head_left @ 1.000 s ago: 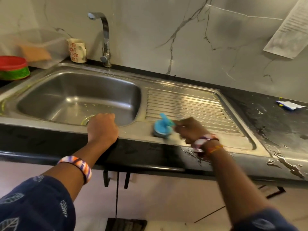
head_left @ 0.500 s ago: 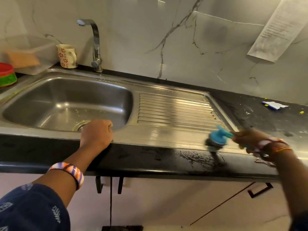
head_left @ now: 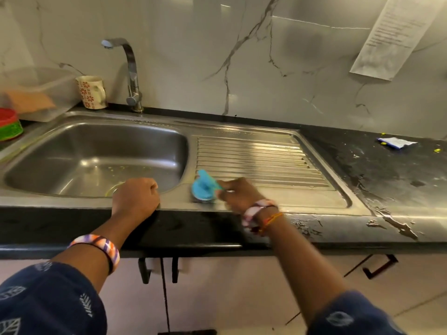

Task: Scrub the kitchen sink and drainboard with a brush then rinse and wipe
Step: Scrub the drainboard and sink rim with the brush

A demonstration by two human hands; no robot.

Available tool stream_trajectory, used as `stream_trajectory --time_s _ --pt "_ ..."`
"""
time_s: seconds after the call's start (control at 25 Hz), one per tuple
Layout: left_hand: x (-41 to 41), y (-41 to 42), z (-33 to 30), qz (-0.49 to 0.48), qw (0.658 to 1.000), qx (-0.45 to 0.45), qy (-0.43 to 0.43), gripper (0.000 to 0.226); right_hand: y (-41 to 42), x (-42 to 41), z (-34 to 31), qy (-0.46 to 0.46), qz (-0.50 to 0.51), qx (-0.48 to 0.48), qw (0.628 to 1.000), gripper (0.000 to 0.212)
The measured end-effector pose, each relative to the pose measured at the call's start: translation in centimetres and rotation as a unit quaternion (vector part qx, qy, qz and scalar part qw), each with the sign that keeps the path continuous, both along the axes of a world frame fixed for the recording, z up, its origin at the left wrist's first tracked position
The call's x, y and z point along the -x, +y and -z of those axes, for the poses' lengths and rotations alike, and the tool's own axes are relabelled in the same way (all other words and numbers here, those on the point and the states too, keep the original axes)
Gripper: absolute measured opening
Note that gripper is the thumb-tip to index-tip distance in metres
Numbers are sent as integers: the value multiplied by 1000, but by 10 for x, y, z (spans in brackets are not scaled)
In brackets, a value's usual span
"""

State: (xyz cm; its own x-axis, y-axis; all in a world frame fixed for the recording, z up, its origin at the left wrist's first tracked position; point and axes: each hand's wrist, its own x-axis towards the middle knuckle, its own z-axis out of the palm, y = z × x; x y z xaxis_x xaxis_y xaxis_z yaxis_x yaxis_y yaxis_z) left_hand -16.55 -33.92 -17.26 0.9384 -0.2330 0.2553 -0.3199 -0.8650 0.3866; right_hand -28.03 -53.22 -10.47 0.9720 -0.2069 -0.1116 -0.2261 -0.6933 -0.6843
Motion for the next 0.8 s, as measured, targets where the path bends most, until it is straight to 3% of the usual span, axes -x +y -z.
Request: stream_trajectory --time_s 0.08,0.2,0.36,0.48,0.56,0.68,0.8 --pt "1 1 -2 -6 1000 -12 4 22 26 -16 8 -44 -15 40 998 36" --pt "3 -1 -2 -14 1000 -16 -4 25 -18 -17 9 -46 37 106 993 36" --pt "1 -4 -2 -8 999 -26 -18 25 -129 17 -1 2 206 157 966 33" --pt "0 -4 -1 -10 999 -28 -21 26 -195 56 -11 44 362 161 917 35" --pt "1 -3 0 -1 1000 -15 -21 26 -214 74 -14 75 413 149 895 35" --pt "1 -4 -1 -13 999 28 -26 24 -199 87 -18 103 386 143 906 34" --pt "6 8 -1 -48 993 103 -43 29 -147 82 -26 80 293 41 952 32"
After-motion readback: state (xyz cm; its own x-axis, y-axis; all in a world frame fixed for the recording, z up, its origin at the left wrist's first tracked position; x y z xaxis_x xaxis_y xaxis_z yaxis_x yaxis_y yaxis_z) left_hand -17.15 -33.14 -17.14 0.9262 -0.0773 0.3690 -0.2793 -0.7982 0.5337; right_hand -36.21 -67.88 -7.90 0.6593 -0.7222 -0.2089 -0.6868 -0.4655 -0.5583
